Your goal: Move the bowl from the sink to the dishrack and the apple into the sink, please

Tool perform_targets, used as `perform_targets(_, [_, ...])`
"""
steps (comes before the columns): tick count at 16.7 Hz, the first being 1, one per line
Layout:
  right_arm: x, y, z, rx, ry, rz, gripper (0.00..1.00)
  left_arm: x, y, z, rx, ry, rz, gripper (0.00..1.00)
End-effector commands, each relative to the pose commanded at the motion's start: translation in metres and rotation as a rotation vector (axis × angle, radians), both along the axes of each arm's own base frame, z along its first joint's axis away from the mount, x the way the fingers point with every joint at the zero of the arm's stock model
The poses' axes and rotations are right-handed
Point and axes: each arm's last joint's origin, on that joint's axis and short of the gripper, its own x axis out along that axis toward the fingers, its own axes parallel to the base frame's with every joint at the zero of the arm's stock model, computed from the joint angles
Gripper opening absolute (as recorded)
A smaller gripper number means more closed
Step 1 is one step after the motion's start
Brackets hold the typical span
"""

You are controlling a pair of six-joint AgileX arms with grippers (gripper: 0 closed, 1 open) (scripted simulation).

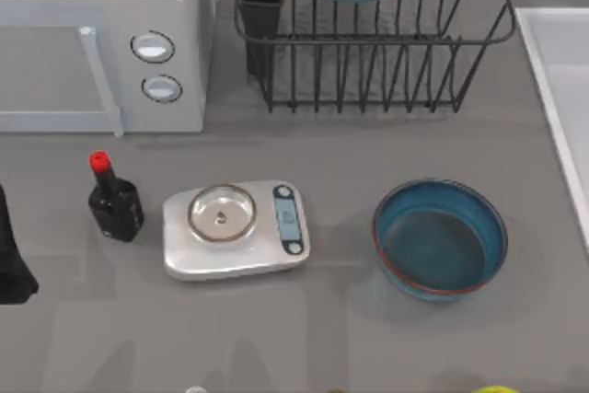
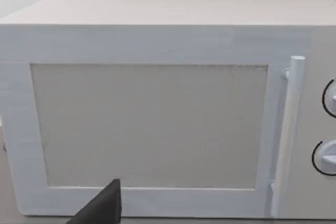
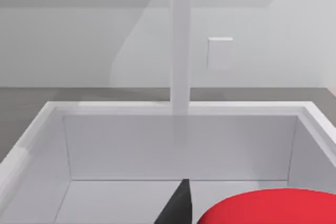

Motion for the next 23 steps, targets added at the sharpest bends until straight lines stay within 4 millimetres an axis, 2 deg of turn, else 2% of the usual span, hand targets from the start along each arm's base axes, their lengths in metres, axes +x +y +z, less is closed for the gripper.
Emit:
perform_targets(12, [0.0000,0.0000,0.0000,0.000,0.000,0.000,0.98,0.0000,0.0000,0.0000,0.000,0.000,0.000,1.00])
perform_targets(23, [0.0003,0.0004,0.0017,-0.001,-0.001,-0.001,1.00,0.0000,0.0000,0.0000,0.000,0.000,0.000,1.00])
